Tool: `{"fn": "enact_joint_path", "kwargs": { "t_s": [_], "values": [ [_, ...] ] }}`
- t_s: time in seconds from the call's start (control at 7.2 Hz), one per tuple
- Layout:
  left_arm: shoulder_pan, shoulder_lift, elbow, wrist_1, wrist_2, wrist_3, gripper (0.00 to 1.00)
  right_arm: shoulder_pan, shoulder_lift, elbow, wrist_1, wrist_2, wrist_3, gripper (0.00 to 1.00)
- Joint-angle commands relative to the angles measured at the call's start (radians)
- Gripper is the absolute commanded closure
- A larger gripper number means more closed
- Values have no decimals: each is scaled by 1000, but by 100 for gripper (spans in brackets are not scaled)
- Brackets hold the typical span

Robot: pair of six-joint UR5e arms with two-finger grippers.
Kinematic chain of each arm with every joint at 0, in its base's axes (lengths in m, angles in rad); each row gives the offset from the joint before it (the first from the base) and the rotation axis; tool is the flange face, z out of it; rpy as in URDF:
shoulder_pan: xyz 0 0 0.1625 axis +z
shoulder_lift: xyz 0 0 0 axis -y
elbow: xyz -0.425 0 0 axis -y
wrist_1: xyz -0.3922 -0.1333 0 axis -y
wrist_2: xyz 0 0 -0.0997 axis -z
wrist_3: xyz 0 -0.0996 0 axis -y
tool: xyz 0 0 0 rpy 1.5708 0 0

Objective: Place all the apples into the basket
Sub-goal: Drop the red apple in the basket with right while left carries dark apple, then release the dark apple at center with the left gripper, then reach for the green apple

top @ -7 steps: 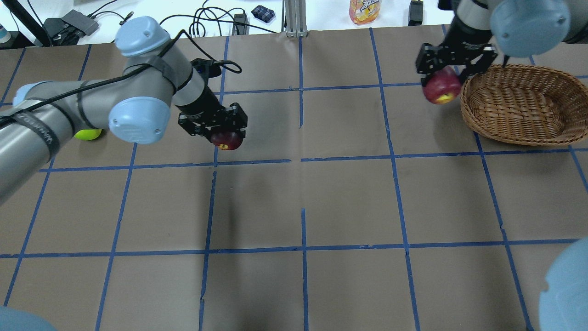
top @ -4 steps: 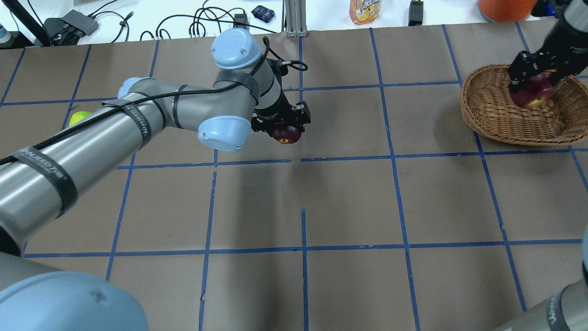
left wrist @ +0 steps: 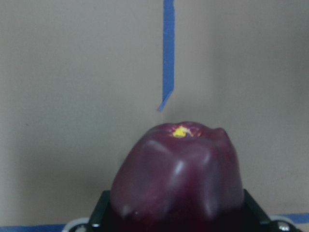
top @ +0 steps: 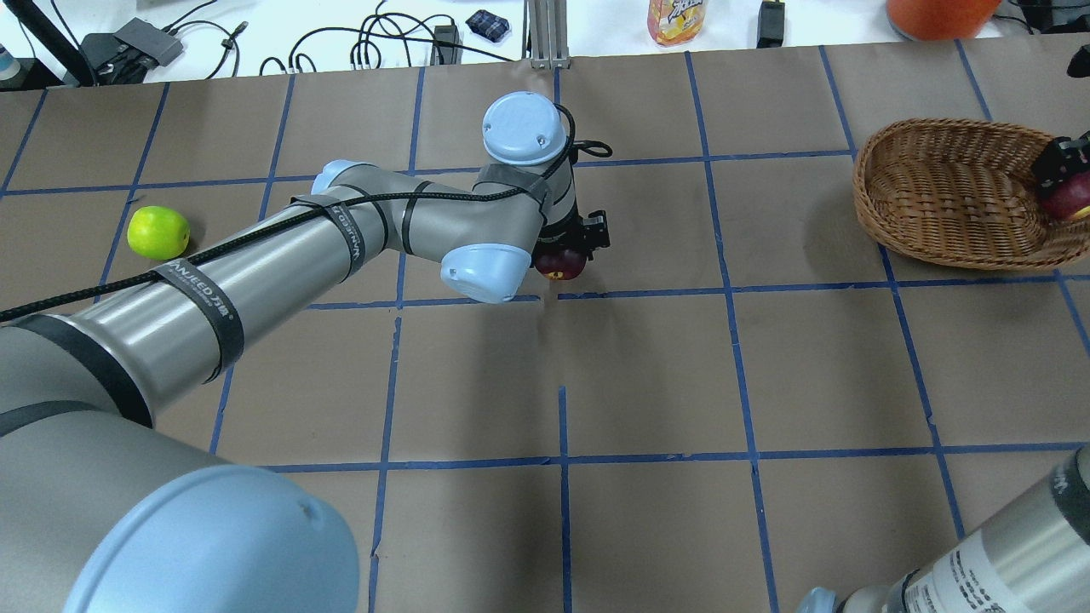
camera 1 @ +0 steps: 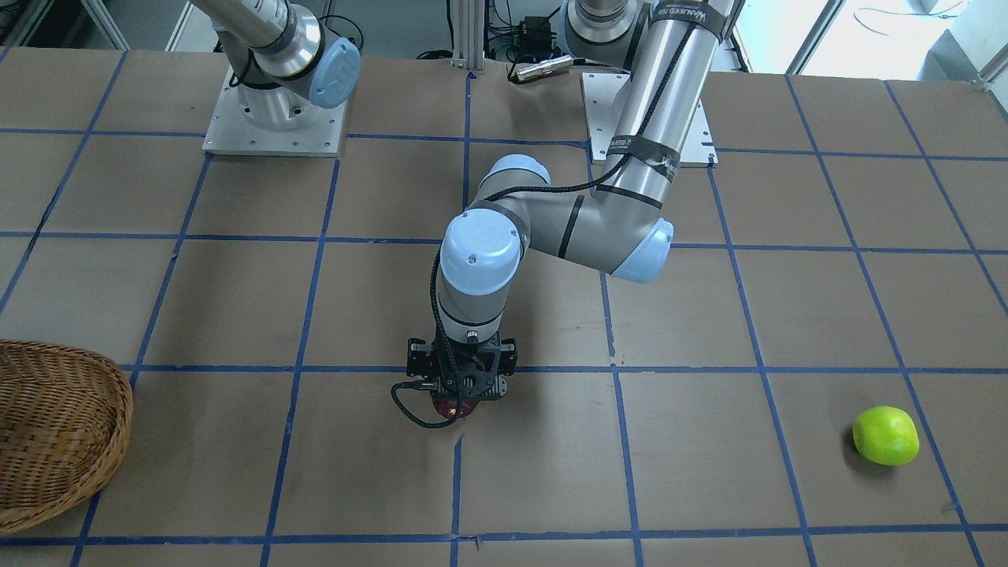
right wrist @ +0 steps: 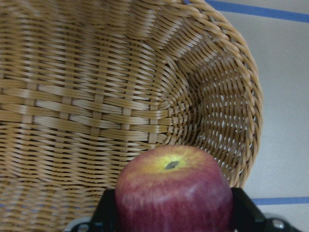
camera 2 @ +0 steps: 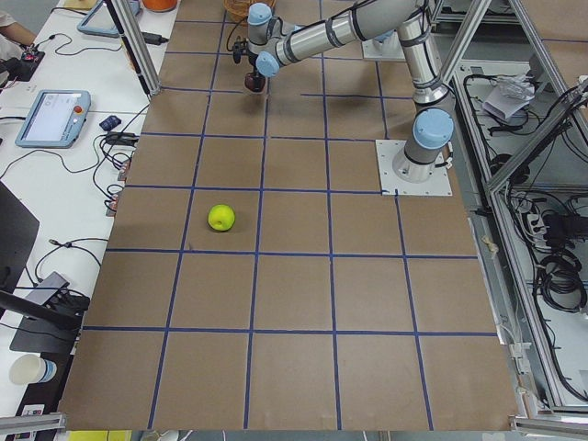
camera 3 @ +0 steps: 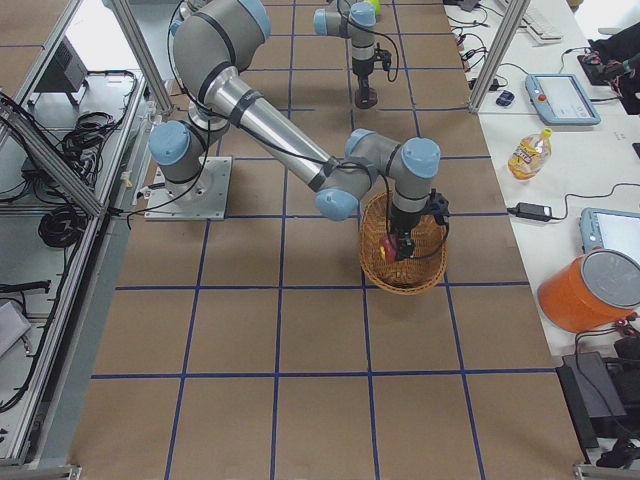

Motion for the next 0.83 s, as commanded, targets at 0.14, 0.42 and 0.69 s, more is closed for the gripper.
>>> {"fn": "enact_joint_path", "kwargs": {
  "t_s": [0.14,0.42,0.69],
  "values": [
    [53,109,16,-111,5,146,0,-23,44,-1,-82,2,-19,0],
    [265,217,22,-314,7,333,0,6,22,-1,-71,5,-13,0],
    [479,258,28,-352,18,493,0,119,-54,0,67,11,24,0]
  ]
}}
